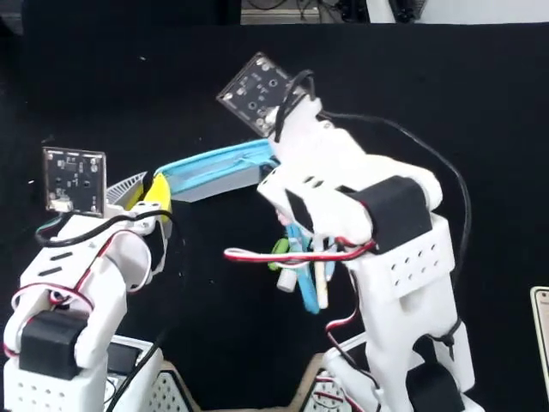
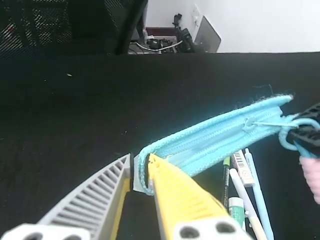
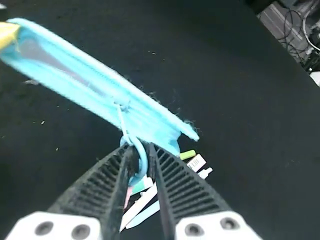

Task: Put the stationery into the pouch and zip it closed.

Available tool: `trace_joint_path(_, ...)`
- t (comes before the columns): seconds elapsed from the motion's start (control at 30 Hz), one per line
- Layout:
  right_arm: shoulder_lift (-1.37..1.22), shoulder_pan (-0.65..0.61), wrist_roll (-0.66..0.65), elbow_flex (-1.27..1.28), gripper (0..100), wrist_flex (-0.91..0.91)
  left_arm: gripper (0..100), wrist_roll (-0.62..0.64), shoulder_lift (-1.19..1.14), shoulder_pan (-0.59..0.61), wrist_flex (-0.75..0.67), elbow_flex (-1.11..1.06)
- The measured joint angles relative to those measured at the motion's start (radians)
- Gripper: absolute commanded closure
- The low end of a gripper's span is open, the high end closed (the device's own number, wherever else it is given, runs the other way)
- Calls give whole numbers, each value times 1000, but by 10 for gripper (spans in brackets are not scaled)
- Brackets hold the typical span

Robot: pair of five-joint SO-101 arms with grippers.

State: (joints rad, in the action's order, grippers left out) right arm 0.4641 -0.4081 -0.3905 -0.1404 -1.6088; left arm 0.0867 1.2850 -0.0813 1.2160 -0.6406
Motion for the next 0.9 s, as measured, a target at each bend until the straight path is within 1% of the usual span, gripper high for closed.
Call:
trace_joint_path(0.23,2,43,3,0,987,6,930,-9,-120,0,-2,74)
trace_joint_path(0.37,2,49,3,0,987,11,860,-9,-215,0,6,150)
trace_joint_path(0.43,2,58,3,0,987,11,839,-9,-262,2,51,209)
trace_joint_path(0.9,2,71,0,0,987,11,844,-9,-689,11,384,690)
